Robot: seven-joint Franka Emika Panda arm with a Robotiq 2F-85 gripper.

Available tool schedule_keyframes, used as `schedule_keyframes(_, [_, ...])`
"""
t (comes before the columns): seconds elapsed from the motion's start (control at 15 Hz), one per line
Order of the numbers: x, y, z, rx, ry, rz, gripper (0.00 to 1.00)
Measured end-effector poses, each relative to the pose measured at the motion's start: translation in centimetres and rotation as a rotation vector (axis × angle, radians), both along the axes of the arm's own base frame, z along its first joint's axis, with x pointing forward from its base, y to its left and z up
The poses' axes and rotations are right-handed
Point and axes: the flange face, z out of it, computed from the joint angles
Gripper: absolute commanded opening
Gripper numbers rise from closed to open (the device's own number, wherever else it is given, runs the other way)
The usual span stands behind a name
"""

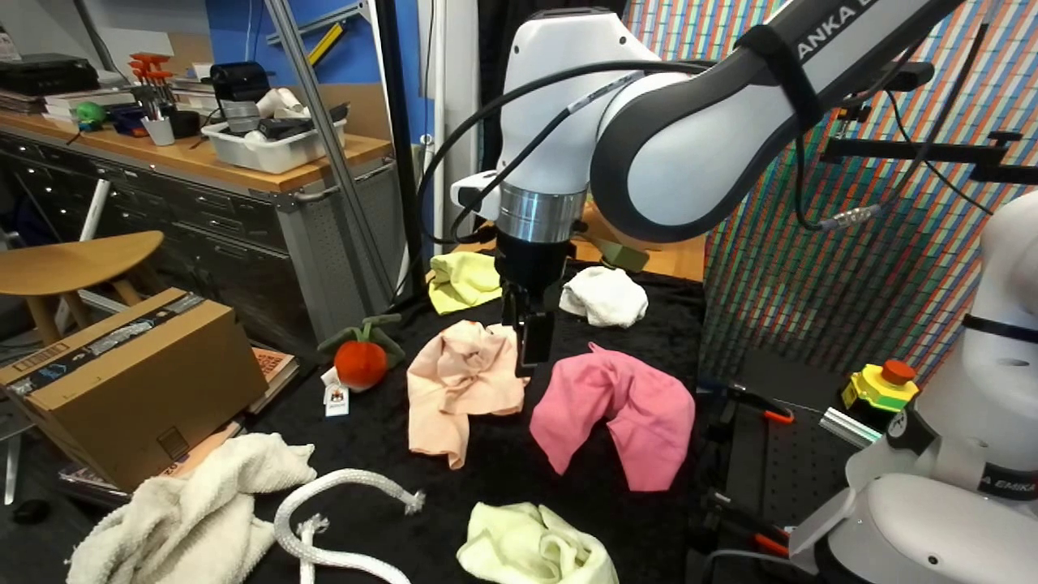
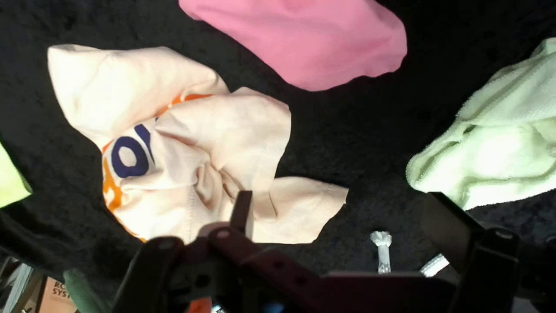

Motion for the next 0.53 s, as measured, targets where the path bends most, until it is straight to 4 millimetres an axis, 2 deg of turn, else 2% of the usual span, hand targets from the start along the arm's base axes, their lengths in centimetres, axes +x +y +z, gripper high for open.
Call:
schedule_keyframes(0.2, [1.3,1.4,-0.8,0.011,0.005,0.009,1.00])
schedule_keyframes(0.53, [3.7,2.2,-2.4,0.036,-0.007,0.004,1.00])
